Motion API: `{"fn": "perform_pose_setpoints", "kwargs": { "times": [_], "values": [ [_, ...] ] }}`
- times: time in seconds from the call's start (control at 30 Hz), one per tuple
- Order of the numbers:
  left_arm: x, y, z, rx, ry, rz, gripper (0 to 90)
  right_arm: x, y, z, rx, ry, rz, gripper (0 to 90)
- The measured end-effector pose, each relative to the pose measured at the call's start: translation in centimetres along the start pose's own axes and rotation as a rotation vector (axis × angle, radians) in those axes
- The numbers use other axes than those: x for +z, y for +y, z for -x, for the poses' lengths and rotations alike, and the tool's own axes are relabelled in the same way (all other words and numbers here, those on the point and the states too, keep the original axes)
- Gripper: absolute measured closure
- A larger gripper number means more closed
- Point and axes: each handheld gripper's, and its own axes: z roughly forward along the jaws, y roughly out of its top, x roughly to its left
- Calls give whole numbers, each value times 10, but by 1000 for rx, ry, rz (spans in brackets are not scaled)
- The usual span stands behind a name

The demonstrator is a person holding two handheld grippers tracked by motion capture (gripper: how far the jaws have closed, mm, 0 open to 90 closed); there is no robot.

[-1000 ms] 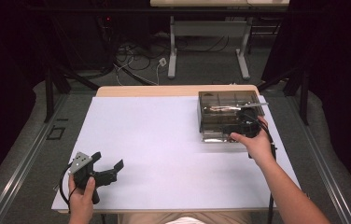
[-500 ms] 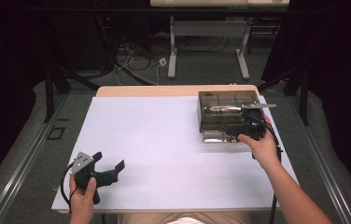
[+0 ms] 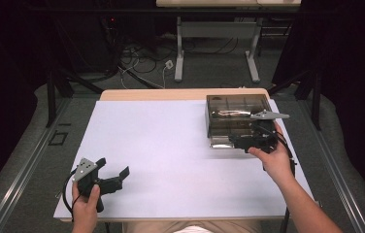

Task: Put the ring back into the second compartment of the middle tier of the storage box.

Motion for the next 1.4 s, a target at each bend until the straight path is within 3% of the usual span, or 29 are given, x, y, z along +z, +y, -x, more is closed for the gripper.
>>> {"fn": "perform_pose_setpoints", "kwargs": {
  "times": [0.33, 0.73, 1.1, 1.4],
  "values": [
    [0, 0, 0, 1, -2, -4, 2, -17, -10, -21, -30, 56, 51, 0],
    [-1, 0, 0, 0, -2, 4, 2, -41, -23, -40, -54, 81, 106, 0],
    [-2, 0, 0, 4, -3, 7, 2, -50, -48, -42, -56, 80, 126, 0],
    [-2, 1, 1, 7, -4, 8, 2, -43, -74, -38, -34, 60, 109, 11]
  ]
}}
